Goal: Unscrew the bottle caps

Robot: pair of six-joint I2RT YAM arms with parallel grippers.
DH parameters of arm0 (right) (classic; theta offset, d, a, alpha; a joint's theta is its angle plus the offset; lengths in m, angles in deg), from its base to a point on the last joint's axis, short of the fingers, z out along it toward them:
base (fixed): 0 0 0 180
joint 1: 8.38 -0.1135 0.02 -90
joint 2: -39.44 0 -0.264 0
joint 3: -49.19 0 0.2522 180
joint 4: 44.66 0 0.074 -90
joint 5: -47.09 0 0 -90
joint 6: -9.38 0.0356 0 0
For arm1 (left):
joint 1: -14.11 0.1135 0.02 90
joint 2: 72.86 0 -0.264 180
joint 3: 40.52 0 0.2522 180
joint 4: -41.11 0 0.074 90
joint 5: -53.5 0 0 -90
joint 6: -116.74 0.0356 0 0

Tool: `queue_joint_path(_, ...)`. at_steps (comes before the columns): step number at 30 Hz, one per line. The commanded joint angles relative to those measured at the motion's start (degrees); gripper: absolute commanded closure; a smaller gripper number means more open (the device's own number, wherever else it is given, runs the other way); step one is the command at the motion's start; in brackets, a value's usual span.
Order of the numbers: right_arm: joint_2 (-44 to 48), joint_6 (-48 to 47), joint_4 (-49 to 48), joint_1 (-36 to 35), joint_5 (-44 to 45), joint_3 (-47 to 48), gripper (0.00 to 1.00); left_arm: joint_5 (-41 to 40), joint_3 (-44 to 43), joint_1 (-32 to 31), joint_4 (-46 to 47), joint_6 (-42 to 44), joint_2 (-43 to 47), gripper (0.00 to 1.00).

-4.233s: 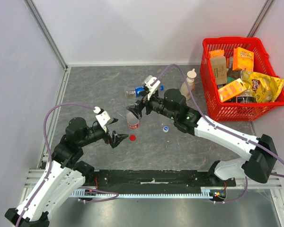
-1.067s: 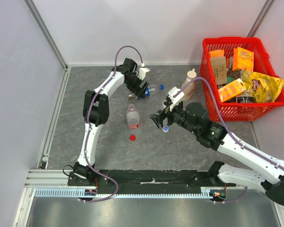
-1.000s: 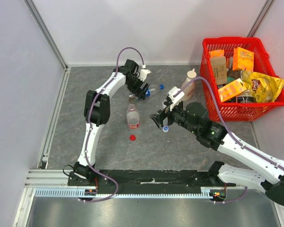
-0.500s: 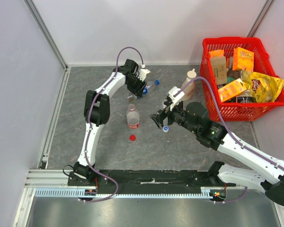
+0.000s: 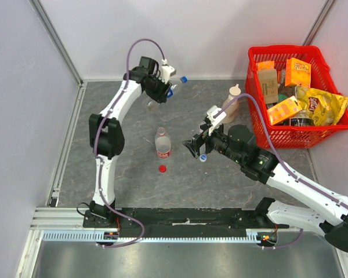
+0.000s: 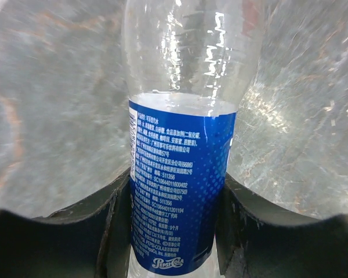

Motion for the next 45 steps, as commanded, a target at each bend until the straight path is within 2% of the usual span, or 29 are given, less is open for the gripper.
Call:
queue_joint_path(1,-0.02,1.49,-2.12,0.21,-1.10,2.96,0.02,-0.76,-0.08,0.18,3.06,-3.24,13.66,0.58)
queue_joint_path(9,-2.66,3.78,-3.18,0.21,-5.93,4.80,0.02,4.60,8.25,0.09,3.93,-7.11,31.50,0.58)
queue_joint_path(21,-5.12,8.61,-8.71,0.30,-11.21,5.15,0.02,8.55,43.84,0.09,14.30,-11.42,65.77,0.60)
queue_joint_path(27,-6.70,11.86,-10.74,0.57,-14.01,6.64,0.02,16.62,56.95,0.17,17.11,-14.67,77.82,0.60)
queue_joint_path(30,-8.20,13.79,-11.00,1.00,-15.34,8.40,0.02,19.36,63.54,0.17,21.15,-15.64,82.57,0.60)
queue_joint_path(36,-8.64,19.50,-18.55,1.97,-17.62,7.53,0.02,23.40,72.68,0.17,26.69,-16.69,87.86,0.60)
queue_joint_path(45,-11.88,26.80,-25.40,2.85,-19.30,9.11,0.03,26.66,78.14,0.09,30.56,-16.08,91.02,0.61)
